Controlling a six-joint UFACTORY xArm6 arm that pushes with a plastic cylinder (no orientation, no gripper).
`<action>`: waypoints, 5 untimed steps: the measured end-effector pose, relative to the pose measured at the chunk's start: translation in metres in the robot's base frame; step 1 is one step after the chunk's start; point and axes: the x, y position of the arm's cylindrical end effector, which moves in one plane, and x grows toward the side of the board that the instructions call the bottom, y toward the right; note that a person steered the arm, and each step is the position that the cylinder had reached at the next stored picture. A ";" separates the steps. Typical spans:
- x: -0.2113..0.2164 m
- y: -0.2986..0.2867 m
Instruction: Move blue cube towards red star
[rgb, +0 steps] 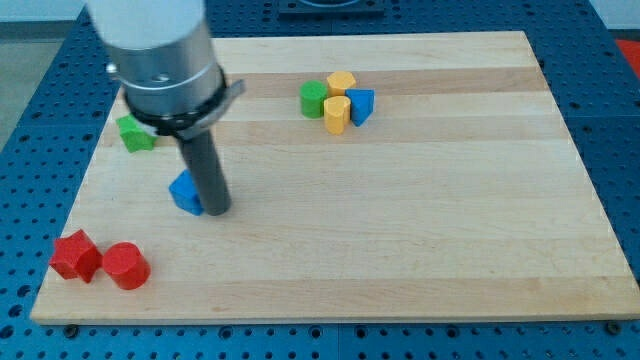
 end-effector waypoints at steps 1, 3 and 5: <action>0.000 -0.035; -0.017 0.011; -0.057 0.007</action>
